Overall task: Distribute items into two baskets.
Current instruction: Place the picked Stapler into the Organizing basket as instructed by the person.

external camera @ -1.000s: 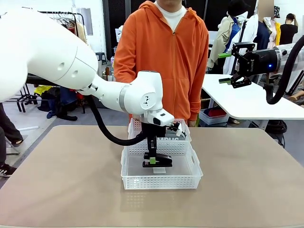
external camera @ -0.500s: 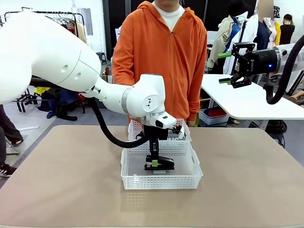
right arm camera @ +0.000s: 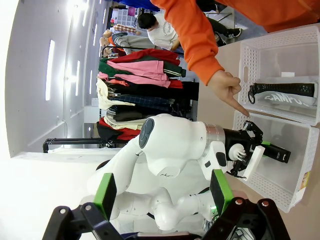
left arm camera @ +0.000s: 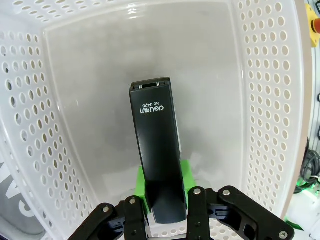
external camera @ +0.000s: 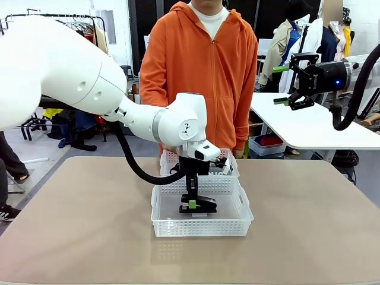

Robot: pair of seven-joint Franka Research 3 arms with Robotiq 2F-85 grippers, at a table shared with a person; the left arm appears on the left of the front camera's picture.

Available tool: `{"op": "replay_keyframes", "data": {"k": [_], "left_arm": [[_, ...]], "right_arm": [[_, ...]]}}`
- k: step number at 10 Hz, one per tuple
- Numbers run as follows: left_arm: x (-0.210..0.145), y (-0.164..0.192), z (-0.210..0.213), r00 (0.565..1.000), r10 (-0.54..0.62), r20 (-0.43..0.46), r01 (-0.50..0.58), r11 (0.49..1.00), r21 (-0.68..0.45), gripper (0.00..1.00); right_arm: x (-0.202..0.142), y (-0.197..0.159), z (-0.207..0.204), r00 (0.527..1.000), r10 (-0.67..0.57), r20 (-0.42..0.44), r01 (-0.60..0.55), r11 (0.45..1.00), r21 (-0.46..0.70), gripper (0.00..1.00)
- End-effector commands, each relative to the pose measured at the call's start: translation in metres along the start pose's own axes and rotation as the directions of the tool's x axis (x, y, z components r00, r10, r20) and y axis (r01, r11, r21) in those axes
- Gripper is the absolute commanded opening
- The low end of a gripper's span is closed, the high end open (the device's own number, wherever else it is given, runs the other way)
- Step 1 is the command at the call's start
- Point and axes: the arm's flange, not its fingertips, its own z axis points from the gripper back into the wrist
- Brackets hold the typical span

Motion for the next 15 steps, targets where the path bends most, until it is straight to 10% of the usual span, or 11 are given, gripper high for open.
{"op": "replay_keyframes", "data": {"k": [1, 7, 15], "left_arm": [[0.0027, 0.0012, 0.0034, 1.000, 0.016, -0.020, -0.016, 1.000, 0.001, 0.00], [0.0005, -0.0026, 0.0054, 0.999, 0.022, -0.023, -0.022, 1.000, 0.005, 1.00], [-0.0023, -0.0076, 0.0082, 0.999, 0.029, -0.026, -0.028, 1.000, 0.010, 1.00]], "right_arm": [[0.0010, 0.0038, 0.0003, 1.000, -0.003, 0.005, 0.003, 1.000, -0.003, 1.00], [0.0010, 0.0038, 0.0003, 1.000, -0.003, 0.005, 0.003, 1.000, -0.003, 1.00], [0.0010, 0.0038, 0.0003, 1.000, -0.003, 0.005, 0.003, 1.000, -0.003, 1.00]]}}
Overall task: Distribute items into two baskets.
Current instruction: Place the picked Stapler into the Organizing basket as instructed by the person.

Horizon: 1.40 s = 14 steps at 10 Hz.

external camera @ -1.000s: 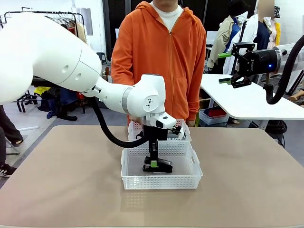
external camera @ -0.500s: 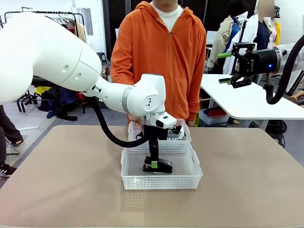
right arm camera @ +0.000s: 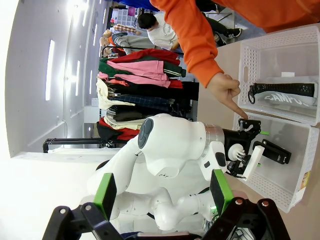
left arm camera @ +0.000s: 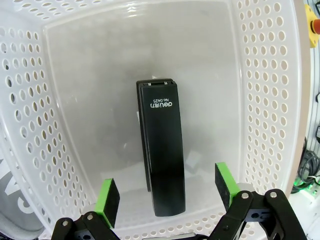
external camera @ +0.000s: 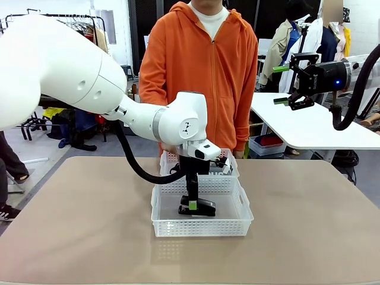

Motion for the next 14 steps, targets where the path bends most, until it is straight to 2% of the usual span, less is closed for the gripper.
{"op": "replay_keyframes", "data": {"k": [1, 14], "left_arm": [[-0.0035, -0.0074, 0.0052, 1.000, 0.012, -0.011, -0.012, 1.000, 0.012, 1.00], [0.0001, -0.0002, 0.0011, 1.000, 0.000, 0.001, 0.000, 1.000, 0.002, 1.00]], "right_arm": [[0.0010, 0.0038, 0.0003, 1.000, -0.003, 0.005, 0.003, 1.000, -0.003, 1.00], [0.0010, 0.0038, 0.0003, 1.000, -0.003, 0.005, 0.003, 1.000, -0.003, 1.00]]}}
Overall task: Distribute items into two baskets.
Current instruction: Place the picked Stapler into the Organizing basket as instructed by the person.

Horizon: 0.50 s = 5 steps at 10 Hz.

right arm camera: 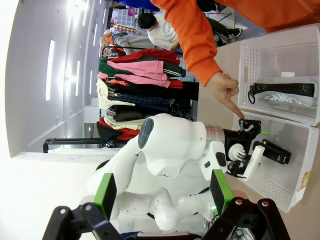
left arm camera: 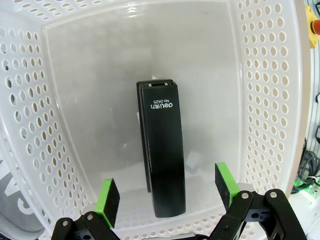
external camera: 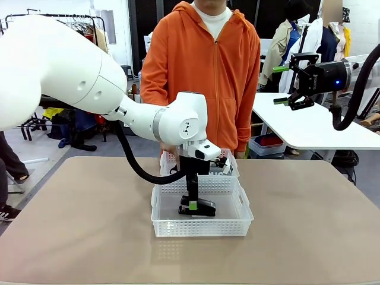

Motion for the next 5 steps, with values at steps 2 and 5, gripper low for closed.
{"op": "replay_keyframes", "data": {"k": [2, 5], "left_arm": [[-0.006, 0.001, 0.010, 0.999, 0.021, 0.033, -0.021, 1.000, 0.005, 1.00], [-0.047, -0.028, 0.069, 0.981, 0.091, 0.173, -0.095, 0.995, 0.015, 1.00]], "right_arm": [[0.001, 0.004, 0.000, 1.000, -0.003, 0.005, 0.003, 1.000, -0.003, 1.00], [0.001, 0.004, 0.000, 1.000, -0.003, 0.005, 0.003, 1.000, -0.003, 1.00]]}}
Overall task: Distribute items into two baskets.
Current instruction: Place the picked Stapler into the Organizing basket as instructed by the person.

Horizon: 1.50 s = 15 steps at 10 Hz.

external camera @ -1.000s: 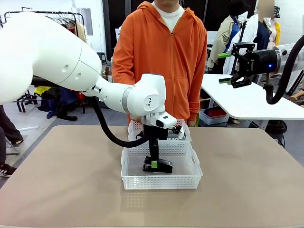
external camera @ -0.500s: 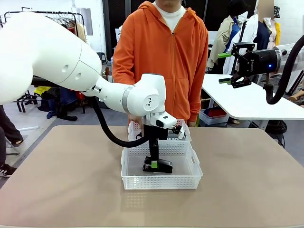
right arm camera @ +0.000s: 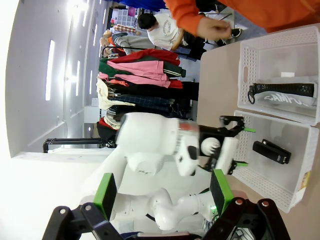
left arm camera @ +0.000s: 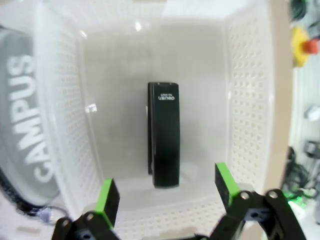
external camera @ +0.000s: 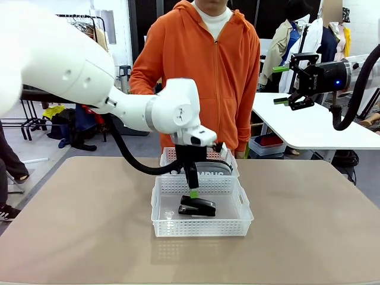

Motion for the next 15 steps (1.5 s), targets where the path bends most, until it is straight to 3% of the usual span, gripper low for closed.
{"op": "replay_keyframes", "data": {"k": [1, 3, 4, 7, 9, 10, 15], "left_arm": [[-0.036, -0.029, 0.037, 0.989, 0.097, 0.109, -0.100, 0.995, 0.022, 1.00], [-0.075, -0.039, 0.075, 0.926, 0.267, 0.266, -0.267, 0.963, -0.036, 1.00], [-0.087, -0.045, 0.089, 0.857, 0.379, 0.349, -0.373, 0.924, -0.086, 1.00], [-0.142, -0.053, 0.121, 0.712, 0.483, 0.509, -0.474, 0.866, -0.158, 1.00], [-0.138, -0.054, 0.126, 0.786, 0.384, 0.484, -0.418, 0.907, -0.041, 1.00], [-0.145, -0.044, 0.135, 0.726, 0.489, 0.483, -0.479, 0.864, -0.154, 1.00], [-0.145, -0.044, 0.135, 0.726, 0.489, 0.483, -0.479, 0.864, -0.154, 1.00]], "right_arm": [[0.001, 0.004, 0.000, 1.000, -0.003, 0.005, 0.003, 1.000, -0.003, 1.00], [0.001, 0.004, 0.000, 1.000, -0.003, 0.005, 0.003, 1.000, -0.003, 1.00], [0.001, 0.004, 0.000, 1.000, -0.003, 0.005, 0.003, 1.000, -0.003, 1.00], [0.001, 0.004, 0.000, 1.000, -0.003, 0.005, 0.003, 1.000, -0.003, 1.00], [0.001, 0.004, 0.000, 1.000, -0.003, 0.005, 0.003, 1.000, -0.003, 1.00], [0.001, 0.004, 0.000, 1.000, -0.003, 0.005, 0.003, 1.000, -0.003, 1.00], [0.001, 0.004, 0.000, 1.000, -0.003, 0.005, 0.003, 1.000, -0.003, 1.00]]}}
